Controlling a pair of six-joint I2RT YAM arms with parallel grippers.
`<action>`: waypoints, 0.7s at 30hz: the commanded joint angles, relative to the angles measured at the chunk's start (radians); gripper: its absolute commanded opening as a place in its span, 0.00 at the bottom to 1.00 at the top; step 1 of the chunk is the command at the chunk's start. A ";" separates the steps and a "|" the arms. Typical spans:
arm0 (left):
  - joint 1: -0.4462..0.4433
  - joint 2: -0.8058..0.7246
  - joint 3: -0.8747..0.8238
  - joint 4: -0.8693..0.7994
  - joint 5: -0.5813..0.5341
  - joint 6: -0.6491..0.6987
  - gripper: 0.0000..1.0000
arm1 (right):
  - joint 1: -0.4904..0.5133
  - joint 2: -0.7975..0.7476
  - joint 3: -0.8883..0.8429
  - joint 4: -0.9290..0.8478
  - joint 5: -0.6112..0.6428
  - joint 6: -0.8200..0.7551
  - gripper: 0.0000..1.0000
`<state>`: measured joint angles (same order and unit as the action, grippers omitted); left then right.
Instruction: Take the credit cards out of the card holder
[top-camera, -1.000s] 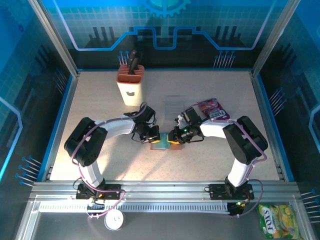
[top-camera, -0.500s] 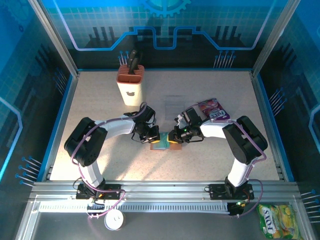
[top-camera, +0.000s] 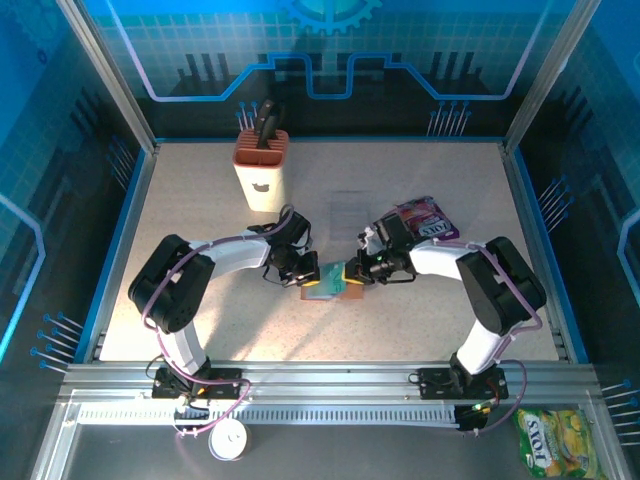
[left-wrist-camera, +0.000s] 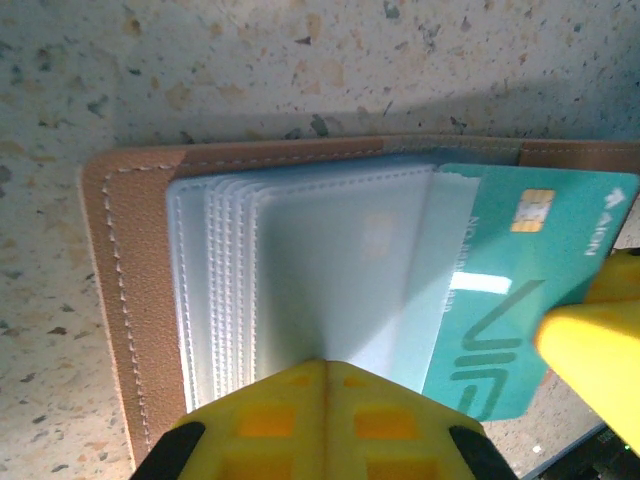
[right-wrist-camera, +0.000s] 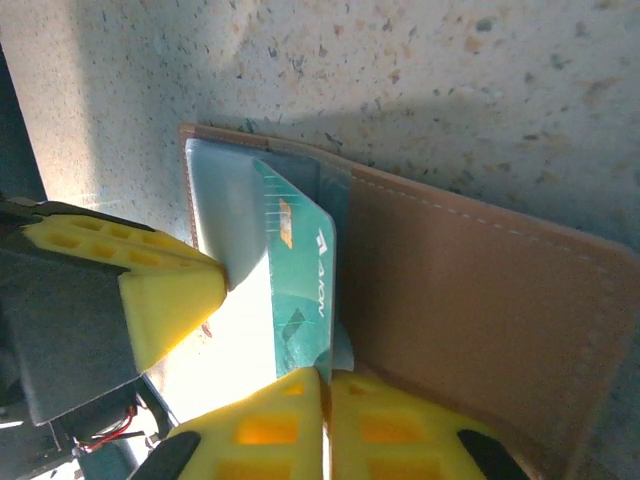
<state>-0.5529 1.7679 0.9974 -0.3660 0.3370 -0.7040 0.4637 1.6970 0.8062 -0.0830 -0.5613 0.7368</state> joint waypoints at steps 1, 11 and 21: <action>0.000 -0.009 0.002 -0.066 -0.029 0.018 0.05 | -0.015 -0.050 0.006 -0.096 0.022 -0.052 0.09; 0.000 -0.057 0.017 -0.040 -0.042 0.007 0.11 | -0.020 -0.109 0.121 -0.262 0.073 -0.183 0.04; 0.010 -0.095 0.038 -0.019 -0.059 0.008 0.17 | -0.034 -0.058 0.369 -0.550 0.195 -0.554 0.00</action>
<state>-0.5522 1.7088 1.0096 -0.3767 0.2977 -0.7040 0.4397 1.6215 1.1053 -0.4911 -0.4259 0.3683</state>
